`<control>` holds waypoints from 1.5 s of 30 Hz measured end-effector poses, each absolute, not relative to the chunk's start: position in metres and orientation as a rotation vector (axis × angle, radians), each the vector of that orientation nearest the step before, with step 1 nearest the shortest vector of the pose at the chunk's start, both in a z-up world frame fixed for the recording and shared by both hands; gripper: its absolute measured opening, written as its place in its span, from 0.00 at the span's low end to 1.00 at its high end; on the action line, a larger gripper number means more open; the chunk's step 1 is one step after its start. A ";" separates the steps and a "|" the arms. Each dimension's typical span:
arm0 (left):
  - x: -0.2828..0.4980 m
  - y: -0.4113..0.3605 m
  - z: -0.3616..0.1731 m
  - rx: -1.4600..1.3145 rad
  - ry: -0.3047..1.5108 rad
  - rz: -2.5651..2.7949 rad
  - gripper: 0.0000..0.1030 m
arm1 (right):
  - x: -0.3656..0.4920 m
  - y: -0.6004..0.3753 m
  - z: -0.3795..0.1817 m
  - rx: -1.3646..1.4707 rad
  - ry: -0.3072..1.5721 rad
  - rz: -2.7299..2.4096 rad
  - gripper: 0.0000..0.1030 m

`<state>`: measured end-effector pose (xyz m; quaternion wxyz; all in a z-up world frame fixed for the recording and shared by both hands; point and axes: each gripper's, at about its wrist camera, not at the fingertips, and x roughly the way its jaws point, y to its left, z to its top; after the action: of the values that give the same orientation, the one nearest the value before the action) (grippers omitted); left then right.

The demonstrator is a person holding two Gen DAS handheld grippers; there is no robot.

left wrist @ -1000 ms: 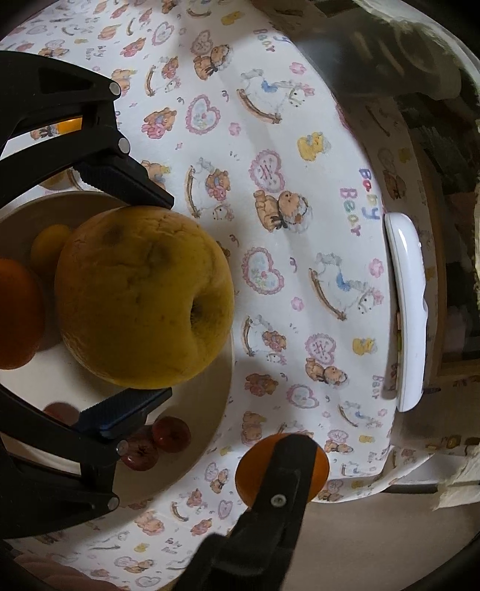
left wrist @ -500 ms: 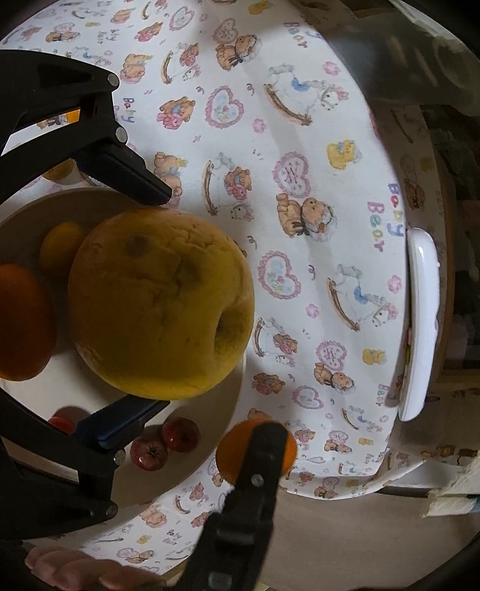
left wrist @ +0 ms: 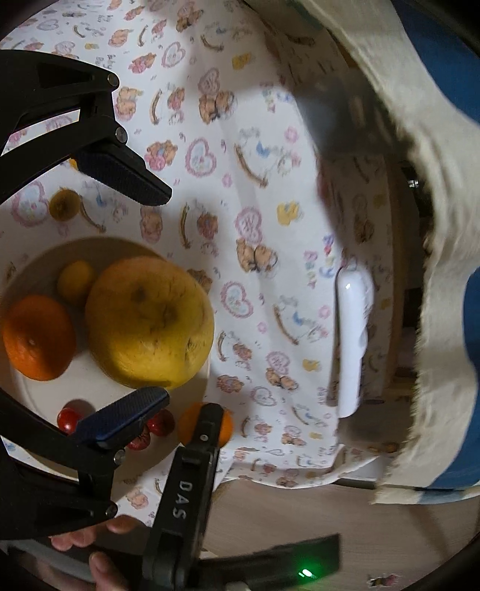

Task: Organize fruits
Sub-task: 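Lower the mandarin onto the plate and open the right tool, then move both tools back from the plate toward the small fruits on the cloth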

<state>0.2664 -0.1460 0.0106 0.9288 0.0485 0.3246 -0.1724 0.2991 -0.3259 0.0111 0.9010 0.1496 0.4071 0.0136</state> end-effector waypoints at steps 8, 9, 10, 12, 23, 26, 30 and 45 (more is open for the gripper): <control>0.254 -0.122 0.018 0.136 0.622 -0.316 0.95 | 0.299 -0.322 0.009 0.304 0.844 0.029 0.51; 0.252 -0.117 0.020 0.131 0.616 -0.312 0.95 | 0.300 -0.321 0.009 0.301 0.842 0.030 0.51; 0.251 -0.111 0.022 0.119 0.613 -0.310 0.95 | 0.300 -0.320 0.009 0.297 0.839 0.033 0.51; 0.247 -0.100 0.025 0.091 0.604 -0.305 0.95 | 0.299 -0.319 0.012 0.287 0.833 0.034 0.51; 0.212 -0.067 0.031 0.116 0.529 -0.247 0.95 | 0.290 -0.301 0.034 0.226 0.764 0.028 0.61; 0.206 -0.056 0.031 0.091 0.512 -0.233 0.95 | 0.282 -0.289 0.047 0.204 0.720 0.039 0.64; 0.199 -0.042 0.028 0.087 0.467 -0.205 0.95 | 0.268 -0.267 0.063 0.174 0.643 0.067 0.72; 0.200 0.009 0.013 -0.072 0.383 -0.165 0.99 | 0.240 -0.229 0.070 0.127 0.458 0.107 0.86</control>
<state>0.1998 0.0092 0.0133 0.9777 -0.0356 0.1902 -0.0817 0.2395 -0.2288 0.0697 0.9705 0.0629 0.2267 0.0530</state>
